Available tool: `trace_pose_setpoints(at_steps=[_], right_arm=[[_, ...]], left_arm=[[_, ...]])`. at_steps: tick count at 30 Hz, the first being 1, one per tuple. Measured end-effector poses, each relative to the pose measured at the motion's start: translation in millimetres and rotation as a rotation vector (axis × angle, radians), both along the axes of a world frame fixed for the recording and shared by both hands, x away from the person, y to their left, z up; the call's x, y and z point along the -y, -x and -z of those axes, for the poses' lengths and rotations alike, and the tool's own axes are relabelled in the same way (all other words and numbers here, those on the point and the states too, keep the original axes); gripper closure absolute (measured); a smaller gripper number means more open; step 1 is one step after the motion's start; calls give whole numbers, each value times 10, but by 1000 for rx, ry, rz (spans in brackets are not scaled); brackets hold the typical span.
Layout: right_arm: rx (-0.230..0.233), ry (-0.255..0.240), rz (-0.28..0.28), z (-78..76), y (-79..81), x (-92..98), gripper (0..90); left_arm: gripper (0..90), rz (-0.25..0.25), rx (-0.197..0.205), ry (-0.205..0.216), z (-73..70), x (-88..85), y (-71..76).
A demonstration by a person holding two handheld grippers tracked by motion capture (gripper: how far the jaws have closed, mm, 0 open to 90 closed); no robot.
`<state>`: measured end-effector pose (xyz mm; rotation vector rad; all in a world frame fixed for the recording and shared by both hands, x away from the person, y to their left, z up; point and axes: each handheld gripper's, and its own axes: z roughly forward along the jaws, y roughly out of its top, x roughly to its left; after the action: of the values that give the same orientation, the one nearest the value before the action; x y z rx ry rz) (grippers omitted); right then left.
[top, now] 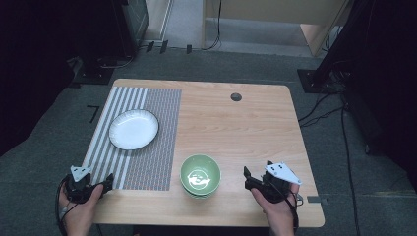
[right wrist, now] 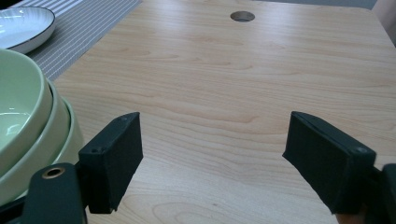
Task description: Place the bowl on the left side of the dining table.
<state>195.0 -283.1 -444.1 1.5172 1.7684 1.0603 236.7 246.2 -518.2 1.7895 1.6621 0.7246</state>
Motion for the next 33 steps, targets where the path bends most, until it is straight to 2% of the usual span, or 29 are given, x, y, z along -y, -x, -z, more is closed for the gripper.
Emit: trace_pose_setpoints(at_steps=[21, 31, 33], right_arm=[[10, -22, -53, -75, -142, -273, 206], [55, -55, -75, -141, -220, -363, 255], [62, -78, -76, -143, -224, -380, 262]], left_arm=[[94, 0, 0, 0, 0, 0, 0], [94, 0, 0, 0, 0, -1, 0], [94, -5, 1, 1, -1, 1, 2]])
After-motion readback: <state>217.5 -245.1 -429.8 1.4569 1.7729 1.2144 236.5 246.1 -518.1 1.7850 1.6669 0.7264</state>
